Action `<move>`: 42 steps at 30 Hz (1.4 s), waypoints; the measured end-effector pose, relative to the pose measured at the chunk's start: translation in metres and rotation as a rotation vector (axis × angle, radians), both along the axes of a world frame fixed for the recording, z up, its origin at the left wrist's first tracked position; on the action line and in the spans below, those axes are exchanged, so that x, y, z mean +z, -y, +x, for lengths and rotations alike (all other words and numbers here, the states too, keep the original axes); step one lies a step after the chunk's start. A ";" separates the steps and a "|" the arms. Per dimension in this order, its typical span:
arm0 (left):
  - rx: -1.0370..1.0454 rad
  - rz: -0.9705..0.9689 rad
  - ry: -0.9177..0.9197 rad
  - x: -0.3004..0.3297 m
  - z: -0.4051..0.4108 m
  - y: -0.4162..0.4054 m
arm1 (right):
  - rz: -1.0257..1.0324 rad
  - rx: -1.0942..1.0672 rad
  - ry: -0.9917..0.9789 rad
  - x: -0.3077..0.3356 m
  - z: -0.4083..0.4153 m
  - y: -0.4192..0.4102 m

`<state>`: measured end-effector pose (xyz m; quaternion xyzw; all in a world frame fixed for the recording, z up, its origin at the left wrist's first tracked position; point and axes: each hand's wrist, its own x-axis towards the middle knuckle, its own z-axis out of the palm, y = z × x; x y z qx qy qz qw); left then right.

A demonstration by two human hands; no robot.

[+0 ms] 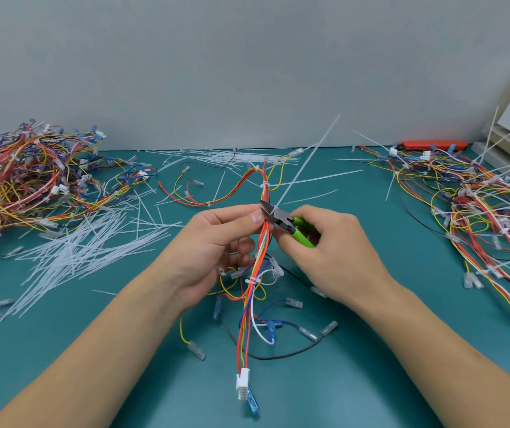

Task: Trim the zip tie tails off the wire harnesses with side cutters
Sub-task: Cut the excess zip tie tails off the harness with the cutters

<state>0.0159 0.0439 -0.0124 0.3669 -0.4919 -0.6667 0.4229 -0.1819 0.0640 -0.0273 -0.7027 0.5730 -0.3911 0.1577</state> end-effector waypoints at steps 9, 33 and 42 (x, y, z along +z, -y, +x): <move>-0.001 -0.004 0.006 0.000 0.000 0.000 | 0.021 -0.040 -0.034 0.004 -0.001 -0.001; 0.060 -0.009 0.054 -0.007 -0.003 0.001 | 0.237 0.044 -0.142 0.003 -0.002 -0.003; 0.070 0.007 0.059 -0.005 -0.004 0.000 | 0.352 0.122 -0.294 0.010 -0.008 -0.006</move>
